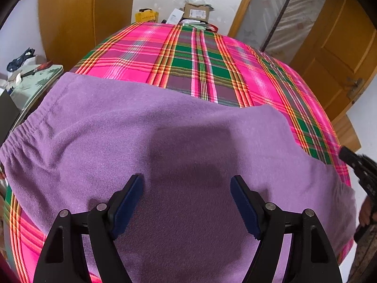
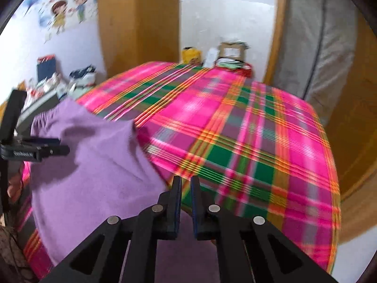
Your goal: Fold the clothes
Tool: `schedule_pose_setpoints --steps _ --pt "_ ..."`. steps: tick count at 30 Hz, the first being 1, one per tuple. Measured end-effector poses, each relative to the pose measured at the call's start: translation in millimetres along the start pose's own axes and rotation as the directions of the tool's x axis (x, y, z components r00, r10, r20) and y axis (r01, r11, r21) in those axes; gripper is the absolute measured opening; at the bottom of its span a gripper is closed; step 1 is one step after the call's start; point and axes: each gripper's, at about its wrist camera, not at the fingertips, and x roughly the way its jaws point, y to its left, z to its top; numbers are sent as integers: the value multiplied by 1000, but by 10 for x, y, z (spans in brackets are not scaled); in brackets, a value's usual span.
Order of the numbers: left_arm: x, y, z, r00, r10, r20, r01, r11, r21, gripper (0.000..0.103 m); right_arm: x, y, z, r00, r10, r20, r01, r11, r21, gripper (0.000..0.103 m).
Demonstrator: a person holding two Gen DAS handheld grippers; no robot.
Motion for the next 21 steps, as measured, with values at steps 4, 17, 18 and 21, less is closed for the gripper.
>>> schedule_pose_setpoints --steps 4,17,18,21 --pt "-23 34 -20 1000 -16 5 17 1000 -8 79 -151 7 -212 1000 20 -7 -20 999 51 8" --pt "-129 186 -84 1000 -1 28 1 1000 -10 78 -38 -109 -656 994 -12 -108 34 978 204 8" --pt "-140 205 -78 1000 -1 26 1 1000 -16 78 -64 -95 -656 993 -35 -112 58 977 204 8" --pt "-191 293 -75 999 8 31 -7 999 -41 79 -246 44 -644 998 -34 -54 43 981 188 10"
